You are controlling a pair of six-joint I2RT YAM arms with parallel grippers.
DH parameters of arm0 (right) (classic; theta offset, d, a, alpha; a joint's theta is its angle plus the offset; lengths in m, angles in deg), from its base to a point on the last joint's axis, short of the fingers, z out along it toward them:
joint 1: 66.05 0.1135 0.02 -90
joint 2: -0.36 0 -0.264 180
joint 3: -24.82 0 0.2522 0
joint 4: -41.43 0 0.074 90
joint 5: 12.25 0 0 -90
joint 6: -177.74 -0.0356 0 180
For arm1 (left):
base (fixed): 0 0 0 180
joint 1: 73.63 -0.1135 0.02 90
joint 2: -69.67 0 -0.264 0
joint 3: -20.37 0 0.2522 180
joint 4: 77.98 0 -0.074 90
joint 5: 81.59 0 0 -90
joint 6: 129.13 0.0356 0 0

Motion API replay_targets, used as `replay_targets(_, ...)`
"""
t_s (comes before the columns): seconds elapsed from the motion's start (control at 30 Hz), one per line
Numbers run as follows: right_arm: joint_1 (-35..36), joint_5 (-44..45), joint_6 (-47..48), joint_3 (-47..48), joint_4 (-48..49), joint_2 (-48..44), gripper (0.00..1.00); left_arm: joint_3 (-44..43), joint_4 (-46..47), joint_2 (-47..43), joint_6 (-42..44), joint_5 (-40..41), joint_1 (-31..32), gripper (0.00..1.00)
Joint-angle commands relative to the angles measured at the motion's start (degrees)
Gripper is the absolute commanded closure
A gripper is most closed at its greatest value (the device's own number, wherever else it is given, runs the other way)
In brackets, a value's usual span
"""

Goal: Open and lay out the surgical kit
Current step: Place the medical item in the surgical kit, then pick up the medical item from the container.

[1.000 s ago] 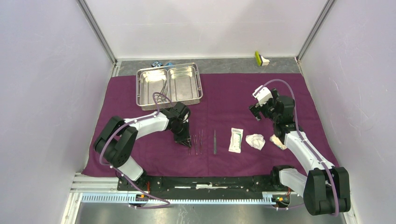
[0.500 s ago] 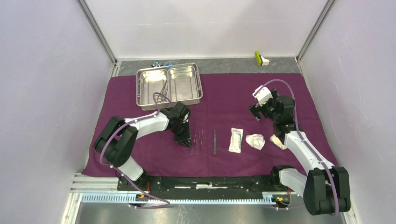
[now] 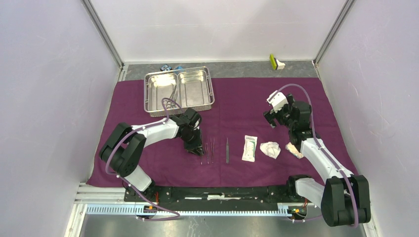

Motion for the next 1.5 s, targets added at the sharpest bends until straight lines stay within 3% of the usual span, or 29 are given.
replay_targets(0.0,-0.3,-0.8,0.3,0.3,1.0,0.2,0.02,-1.4,-0.2,-1.6,-0.4,0.2,0.4,0.66)
replay_targets(0.6,-0.2,-0.8,0.2,0.6,1.1,-0.6,0.02,-8.7,-3.6,-7.2,8.1,3.6,0.2,0.48)
replay_targets(0.77,-0.3,-1.9,-1.0,1.5,1.1,-2.0,0.02,-16.8,-6.7,-9.8,15.1,8.5,-0.9,0.31)
replay_targets(0.97,-0.3,-4.1,-2.6,3.9,0.5,-2.6,0.02,-28.7,-11.3,-10.5,22.7,22.7,-2.5,0.0)
replay_targets(1.33,-0.3,-4.9,-8.0,8.5,-0.1,-3.2,0.02,-31.3,-3.7,-10.9,29.4,32.4,-8.1,0.0)
replay_targets(1.47,-0.3,-5.6,-11.1,10.3,-1.9,-2.1,0.02,-30.5,0.1,-9.2,33.0,32.4,-11.2,0.0)
